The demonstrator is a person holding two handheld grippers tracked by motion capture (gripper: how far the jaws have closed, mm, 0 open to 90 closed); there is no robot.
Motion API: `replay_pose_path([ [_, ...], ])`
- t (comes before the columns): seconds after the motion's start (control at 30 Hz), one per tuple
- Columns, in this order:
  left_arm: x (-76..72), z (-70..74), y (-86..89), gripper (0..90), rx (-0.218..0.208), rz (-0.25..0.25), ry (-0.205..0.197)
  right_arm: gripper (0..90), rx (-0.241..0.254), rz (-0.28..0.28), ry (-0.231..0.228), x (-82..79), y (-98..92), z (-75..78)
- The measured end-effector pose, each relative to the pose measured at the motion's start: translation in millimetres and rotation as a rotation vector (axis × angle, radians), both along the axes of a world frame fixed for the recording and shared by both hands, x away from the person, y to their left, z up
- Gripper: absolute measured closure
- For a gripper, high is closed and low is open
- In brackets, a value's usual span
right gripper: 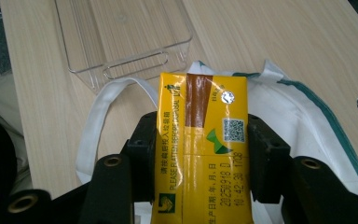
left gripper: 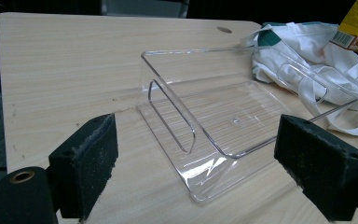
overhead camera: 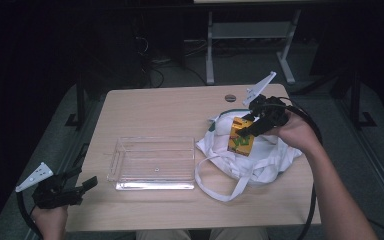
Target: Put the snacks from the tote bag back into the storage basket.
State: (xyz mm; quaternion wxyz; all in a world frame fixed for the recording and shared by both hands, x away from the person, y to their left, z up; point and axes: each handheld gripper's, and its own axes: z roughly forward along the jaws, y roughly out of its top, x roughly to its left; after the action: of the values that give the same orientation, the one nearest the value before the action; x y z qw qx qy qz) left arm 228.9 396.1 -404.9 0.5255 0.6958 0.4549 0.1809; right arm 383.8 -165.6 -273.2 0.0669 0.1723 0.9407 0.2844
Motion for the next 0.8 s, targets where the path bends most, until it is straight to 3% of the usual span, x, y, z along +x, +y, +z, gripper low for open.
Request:
replay_pose_path([
  [0.8,0.2,-0.2,0.7,13.0,-0.01,-0.001,-0.002,52.0,-0.007,0.111,-0.037,-4.3,48.4,23.0],
])
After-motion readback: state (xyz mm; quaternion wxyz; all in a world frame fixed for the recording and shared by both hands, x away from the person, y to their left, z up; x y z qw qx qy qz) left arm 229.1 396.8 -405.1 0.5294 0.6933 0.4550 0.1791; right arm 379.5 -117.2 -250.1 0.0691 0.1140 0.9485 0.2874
